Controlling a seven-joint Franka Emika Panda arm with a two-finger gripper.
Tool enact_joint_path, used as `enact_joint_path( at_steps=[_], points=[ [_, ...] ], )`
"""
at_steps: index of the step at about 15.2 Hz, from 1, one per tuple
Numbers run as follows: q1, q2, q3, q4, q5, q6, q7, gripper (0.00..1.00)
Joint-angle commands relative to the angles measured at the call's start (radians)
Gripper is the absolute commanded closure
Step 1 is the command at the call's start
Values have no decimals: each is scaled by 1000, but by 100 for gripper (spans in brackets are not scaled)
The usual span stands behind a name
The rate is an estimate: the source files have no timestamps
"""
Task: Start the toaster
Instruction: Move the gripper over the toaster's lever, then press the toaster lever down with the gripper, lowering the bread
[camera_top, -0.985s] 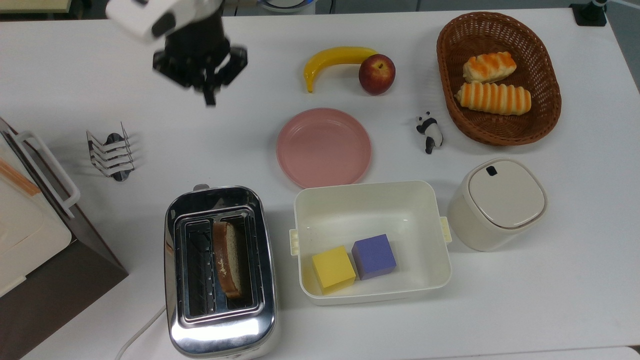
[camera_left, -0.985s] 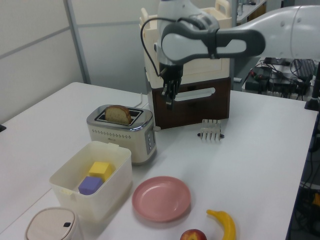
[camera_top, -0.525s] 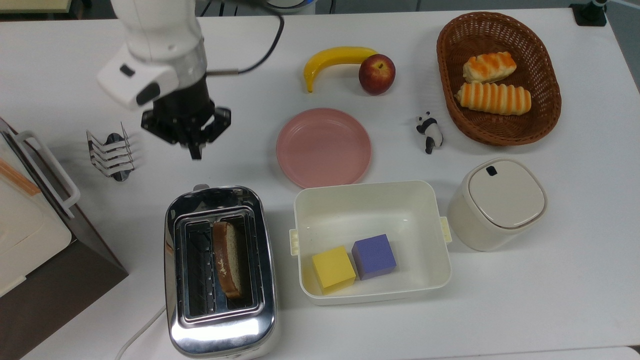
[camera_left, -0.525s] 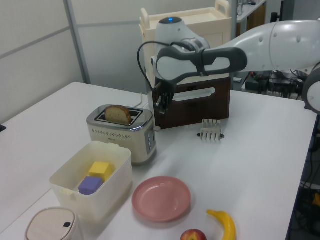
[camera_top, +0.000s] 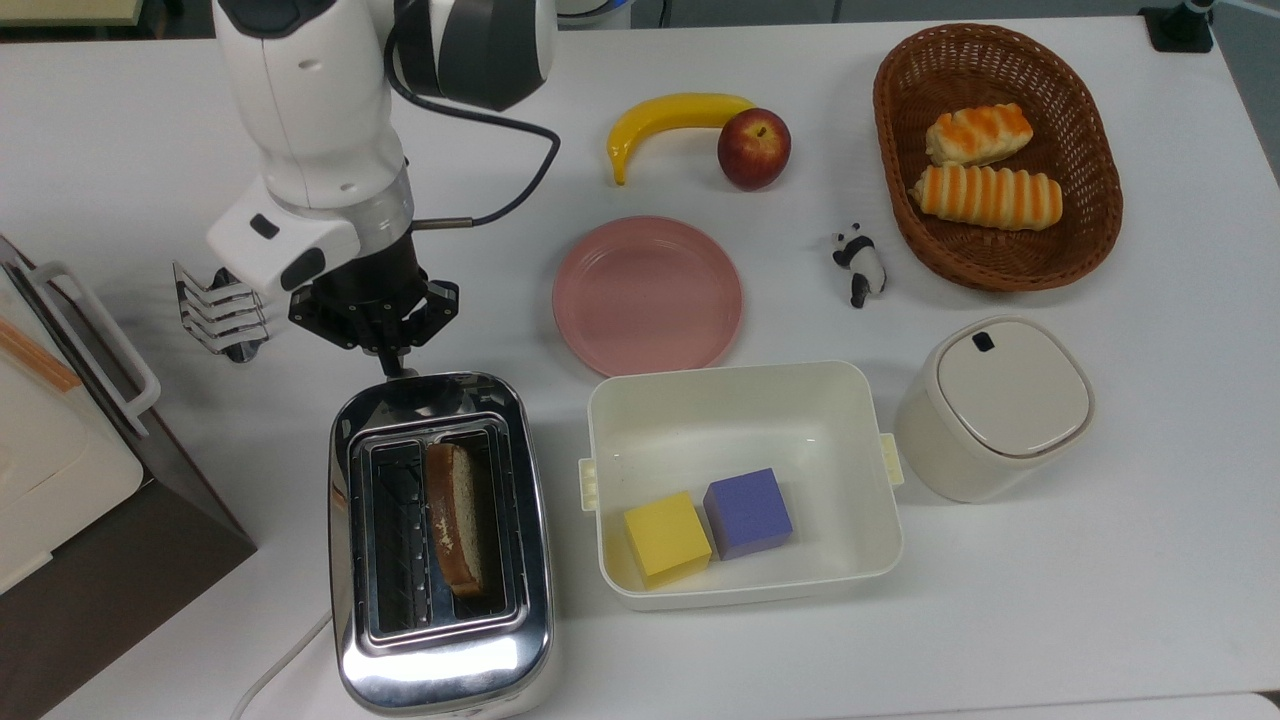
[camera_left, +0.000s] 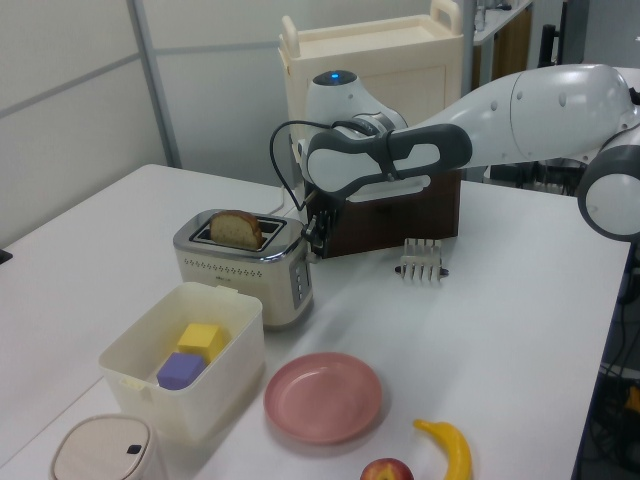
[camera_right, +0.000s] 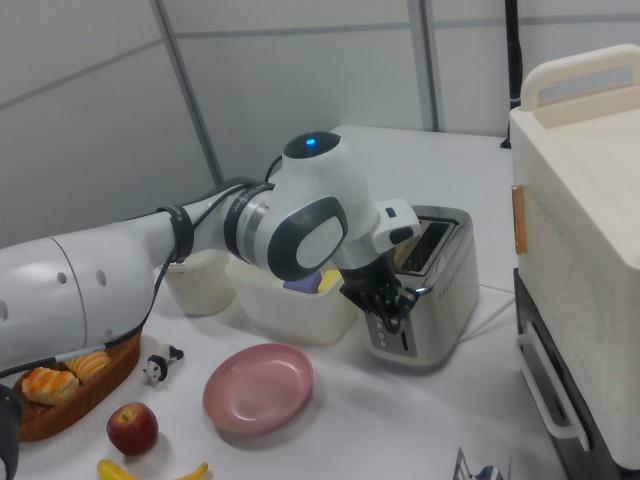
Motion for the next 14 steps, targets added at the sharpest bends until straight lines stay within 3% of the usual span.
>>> enact_joint_path(
  at_steps=[1,14],
  points=[
    [4,41,-3,5,8,9,-22,100],
    [5,127,-4,-16,-1,109,-18,100]
  ],
)
